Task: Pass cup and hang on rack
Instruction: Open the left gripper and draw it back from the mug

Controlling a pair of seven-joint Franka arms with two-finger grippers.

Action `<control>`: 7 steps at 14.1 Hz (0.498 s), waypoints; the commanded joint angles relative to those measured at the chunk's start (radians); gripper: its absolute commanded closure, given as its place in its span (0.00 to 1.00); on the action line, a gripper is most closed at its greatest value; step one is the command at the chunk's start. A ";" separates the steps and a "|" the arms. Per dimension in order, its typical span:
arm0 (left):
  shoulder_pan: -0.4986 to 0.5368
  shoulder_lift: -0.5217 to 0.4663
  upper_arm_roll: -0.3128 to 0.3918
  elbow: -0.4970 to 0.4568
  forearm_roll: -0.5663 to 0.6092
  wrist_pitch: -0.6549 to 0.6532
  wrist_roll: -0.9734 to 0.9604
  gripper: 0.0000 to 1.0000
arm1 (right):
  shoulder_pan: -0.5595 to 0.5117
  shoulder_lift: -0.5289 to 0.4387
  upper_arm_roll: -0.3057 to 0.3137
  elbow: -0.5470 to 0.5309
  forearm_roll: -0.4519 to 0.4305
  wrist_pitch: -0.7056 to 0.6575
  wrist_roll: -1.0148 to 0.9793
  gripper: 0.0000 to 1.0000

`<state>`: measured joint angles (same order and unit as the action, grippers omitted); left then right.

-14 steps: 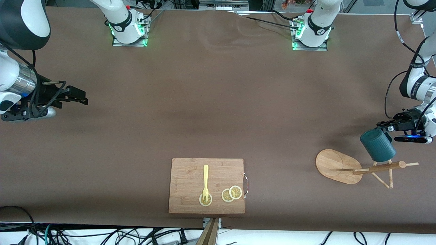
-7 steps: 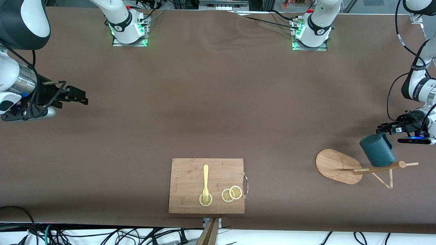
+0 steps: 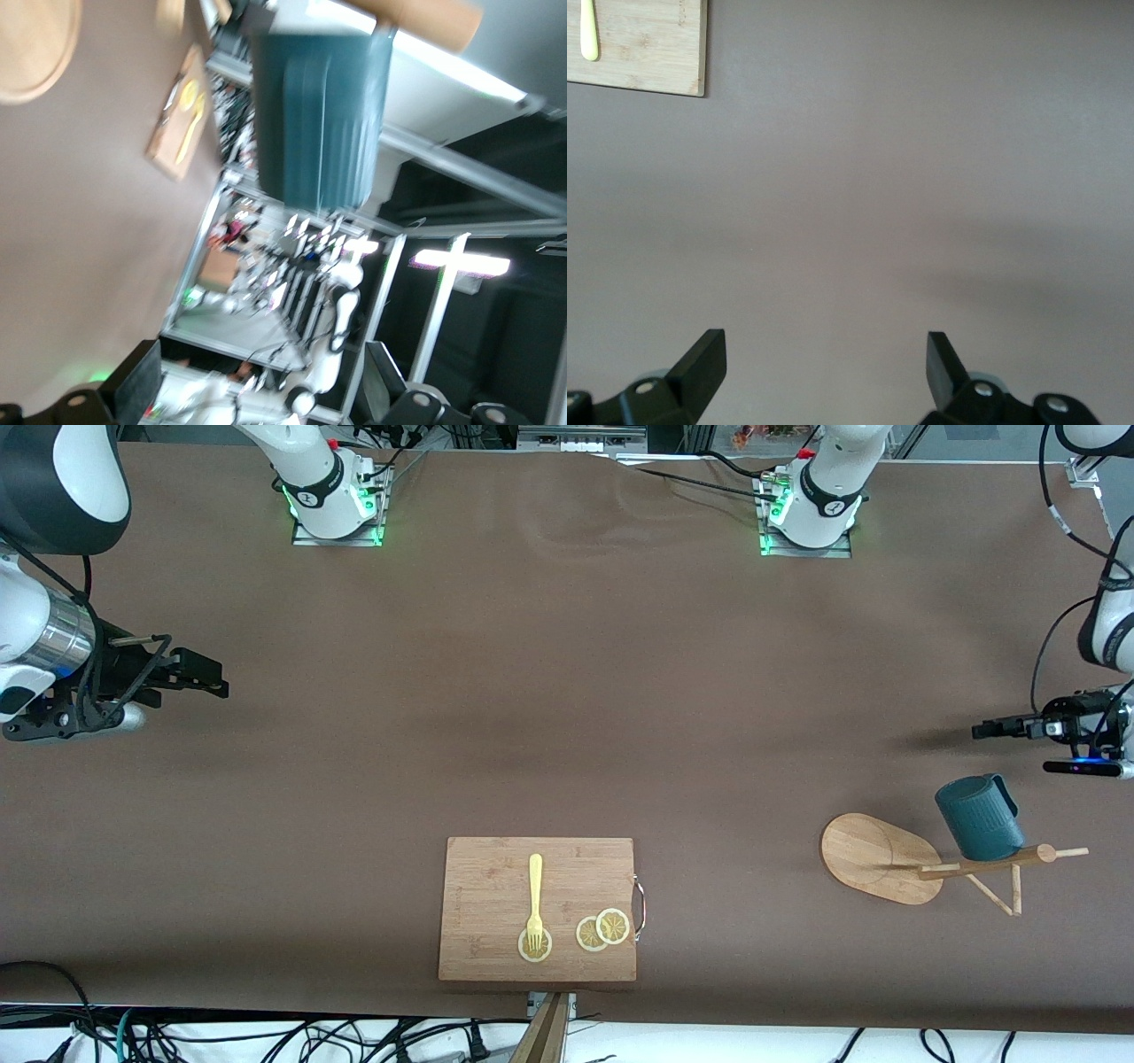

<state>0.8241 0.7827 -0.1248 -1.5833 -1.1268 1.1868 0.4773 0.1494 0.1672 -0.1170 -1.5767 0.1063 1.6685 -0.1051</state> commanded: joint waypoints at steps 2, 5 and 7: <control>0.012 -0.143 0.002 -0.004 0.268 -0.048 -0.003 0.00 | -0.007 0.008 0.000 0.018 0.016 -0.007 -0.024 0.00; -0.049 -0.265 -0.009 0.066 0.514 -0.047 0.007 0.00 | -0.008 0.008 0.000 0.018 0.016 -0.006 -0.025 0.00; -0.152 -0.321 -0.013 0.162 0.669 -0.041 0.000 0.00 | -0.008 0.008 0.000 0.018 0.016 -0.007 -0.025 0.00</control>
<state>0.7830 0.5313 -0.1452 -1.4998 -0.5927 1.1392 0.4801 0.1483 0.1676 -0.1175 -1.5767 0.1065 1.6685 -0.1090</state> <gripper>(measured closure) 0.000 0.000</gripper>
